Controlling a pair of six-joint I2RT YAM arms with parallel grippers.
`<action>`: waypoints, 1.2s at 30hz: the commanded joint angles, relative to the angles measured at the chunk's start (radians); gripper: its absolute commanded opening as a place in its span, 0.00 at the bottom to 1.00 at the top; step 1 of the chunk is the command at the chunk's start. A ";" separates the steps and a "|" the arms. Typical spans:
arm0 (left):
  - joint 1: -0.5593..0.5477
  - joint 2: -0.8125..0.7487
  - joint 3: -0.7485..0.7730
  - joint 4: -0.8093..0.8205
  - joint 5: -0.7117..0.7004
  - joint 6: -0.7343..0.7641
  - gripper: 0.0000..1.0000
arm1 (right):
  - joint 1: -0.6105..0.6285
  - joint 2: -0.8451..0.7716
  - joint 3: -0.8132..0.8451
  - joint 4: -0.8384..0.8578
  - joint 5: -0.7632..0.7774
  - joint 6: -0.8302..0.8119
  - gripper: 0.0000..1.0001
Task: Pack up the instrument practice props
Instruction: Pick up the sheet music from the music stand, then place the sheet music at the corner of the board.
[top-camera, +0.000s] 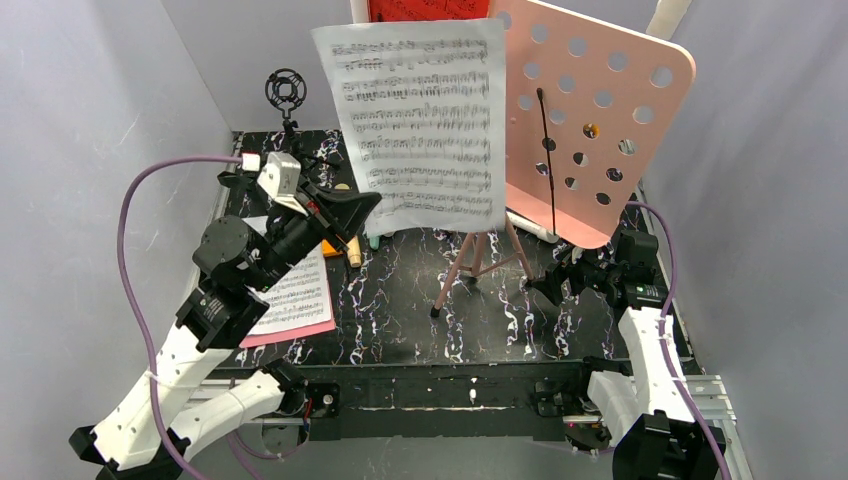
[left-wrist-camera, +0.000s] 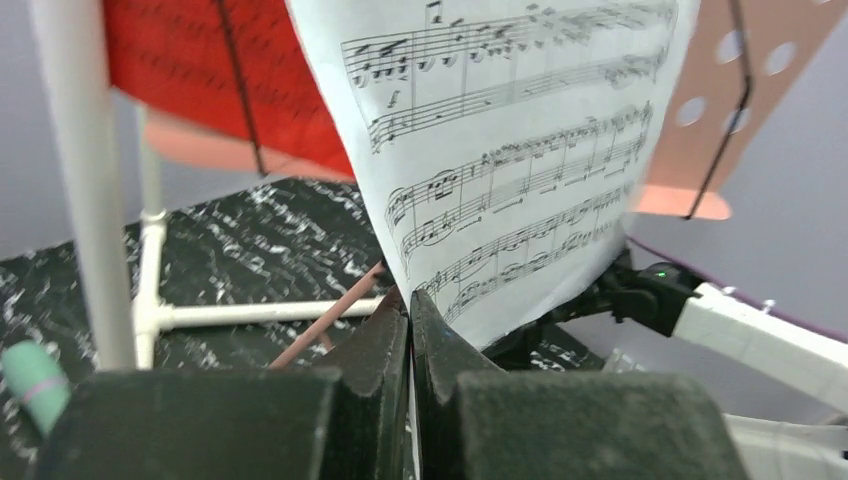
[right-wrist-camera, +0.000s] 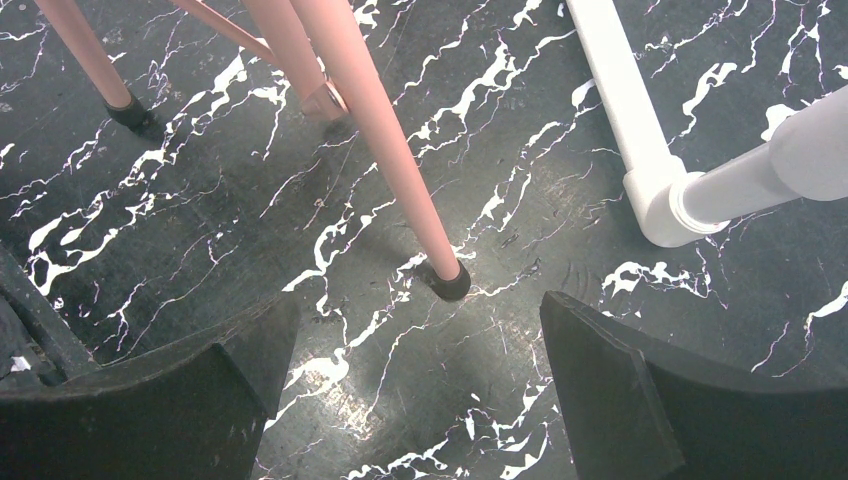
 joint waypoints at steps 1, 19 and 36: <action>-0.002 -0.072 -0.046 -0.090 -0.138 0.049 0.00 | -0.005 -0.009 0.033 -0.001 -0.026 -0.011 1.00; -0.002 -0.365 -0.417 -0.513 -0.437 -0.155 0.00 | -0.004 0.009 0.034 -0.002 -0.011 -0.015 1.00; 0.338 -0.161 -0.457 -0.737 -0.505 -0.310 0.00 | -0.005 0.074 0.051 -0.023 -0.008 -0.031 1.00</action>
